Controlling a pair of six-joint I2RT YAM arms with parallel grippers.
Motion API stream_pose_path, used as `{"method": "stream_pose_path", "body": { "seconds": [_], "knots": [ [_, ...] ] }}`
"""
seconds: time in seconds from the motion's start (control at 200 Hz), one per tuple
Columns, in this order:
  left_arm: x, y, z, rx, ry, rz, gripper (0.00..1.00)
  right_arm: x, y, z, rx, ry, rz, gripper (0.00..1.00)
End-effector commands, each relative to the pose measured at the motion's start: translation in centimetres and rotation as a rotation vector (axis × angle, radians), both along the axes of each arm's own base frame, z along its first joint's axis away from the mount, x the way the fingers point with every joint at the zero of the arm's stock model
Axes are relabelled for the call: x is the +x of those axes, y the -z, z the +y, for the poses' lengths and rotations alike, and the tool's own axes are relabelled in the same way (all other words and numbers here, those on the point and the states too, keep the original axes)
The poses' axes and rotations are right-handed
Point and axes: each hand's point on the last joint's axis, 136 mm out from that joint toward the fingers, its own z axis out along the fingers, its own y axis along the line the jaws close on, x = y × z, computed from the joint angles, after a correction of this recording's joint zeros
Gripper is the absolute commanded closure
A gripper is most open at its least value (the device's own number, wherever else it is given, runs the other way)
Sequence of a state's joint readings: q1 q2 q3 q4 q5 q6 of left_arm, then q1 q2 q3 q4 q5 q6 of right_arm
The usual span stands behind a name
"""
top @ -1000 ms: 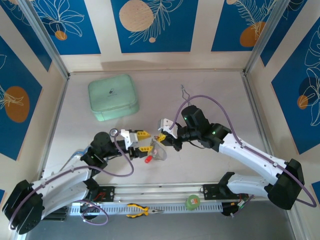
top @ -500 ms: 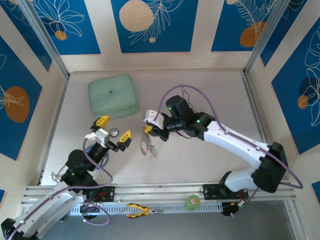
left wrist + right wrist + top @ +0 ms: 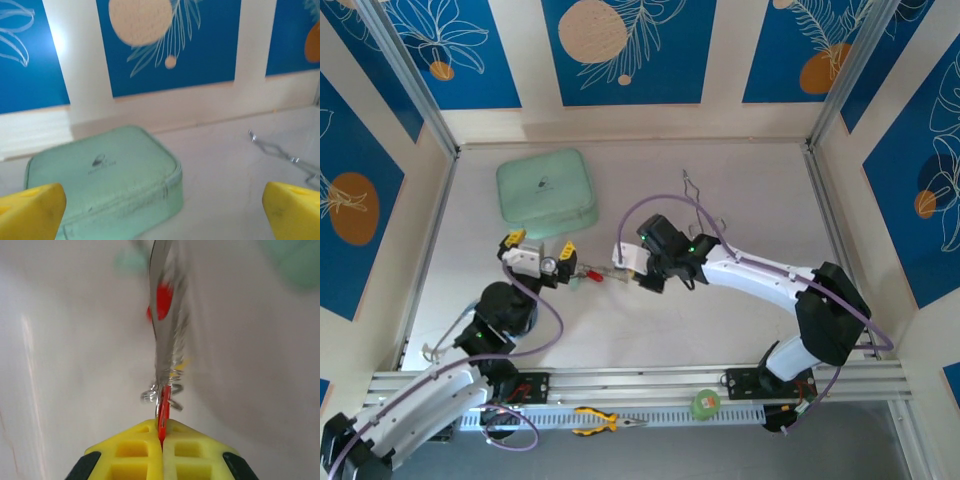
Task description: Put the keys on the keyring
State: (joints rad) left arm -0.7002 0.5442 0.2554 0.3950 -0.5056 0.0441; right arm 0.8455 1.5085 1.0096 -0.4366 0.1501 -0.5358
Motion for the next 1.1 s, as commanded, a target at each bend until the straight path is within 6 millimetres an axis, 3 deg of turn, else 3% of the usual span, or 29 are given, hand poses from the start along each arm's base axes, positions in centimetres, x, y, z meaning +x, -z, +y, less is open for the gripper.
{"method": "stream_pose_path", "body": {
  "seconds": [0.0, 0.1, 0.22, 0.26, 0.355, 0.465, 0.53, 0.59, 0.665, 0.77, 0.875, 0.945, 0.995, 1.095],
  "knots": [
    [1.0, 0.8, 1.3, 0.002, -0.105, 0.01, 0.0, -1.4, 1.8, -6.1, -0.243, -0.019, -0.026, 1.0],
    [2.0, 2.2, 1.9, 0.069, -0.166, 0.054, 0.0, -2.9, 4.2, -9.2, -0.384, -0.08, -0.008, 1.0],
    [3.4, 3.7, 2.9, 0.144, -0.233, 0.119, 0.0, -3.7, 6.1, -12.4, -0.499, -0.065, 0.048, 0.69],
    [3.9, 4.0, 3.4, 0.146, -0.247, 0.145, 0.0, -3.7, 5.9, -12.9, -0.487, 0.001, 0.101, 0.63],
    [5.1, 5.1, 5.2, 0.126, -0.308, 0.24, 0.0, -0.7, 3.3, -12.7, -0.326, 0.233, 0.099, 0.59],
    [6.4, 6.0, 7.8, 0.12, -0.395, 0.228, 0.0, 5.1, -1.6, -12.5, 0.042, 0.531, -0.006, 0.58],
    [7.2, 7.0, 9.3, 0.114, -0.419, 0.221, 0.0, 8.2, -4.0, -13.9, 0.257, 0.673, -0.088, 0.58],
    [7.9, 8.0, 10.5, 0.114, -0.446, 0.226, 0.0, 10.3, -4.8, -16.2, 0.387, 0.785, -0.18, 0.58],
    [8.6, 9.2, 11.2, 0.113, -0.457, 0.227, 0.0, 11.9, -4.6, -19.1, 0.517, 0.875, -0.279, 0.58],
    [9.9, 10.9, 10.6, 0.105, -0.4, 0.219, 0.0, 12.4, -3.9, -21.9, 0.706, 0.932, -0.324, 0.57],
    [11.0, 12.0, 10.3, 0.124, -0.368, 0.186, 0.0, 12.6, -3.0, -23.2, 0.792, 0.939, -0.361, 0.56],
    [11.2, 14.0, 9.8, 0.111, -0.316, 0.196, 0.0, 12.8, -1.8, -22.8, 0.805, 0.906, -0.328, 0.57],
    [11.2, 13.1, 9.9, 0.111, -0.319, 0.137, 0.0, 13.0, -0.6, -22.6, 0.799, 0.895, -0.32, 0.58],
    [11.6, 13.8, 10.6, 0.094, -0.349, 0.211, 0.0, 13.8, 0.3, -23.4, 0.793, 0.952, -0.314, 0.57]
  ]
}}
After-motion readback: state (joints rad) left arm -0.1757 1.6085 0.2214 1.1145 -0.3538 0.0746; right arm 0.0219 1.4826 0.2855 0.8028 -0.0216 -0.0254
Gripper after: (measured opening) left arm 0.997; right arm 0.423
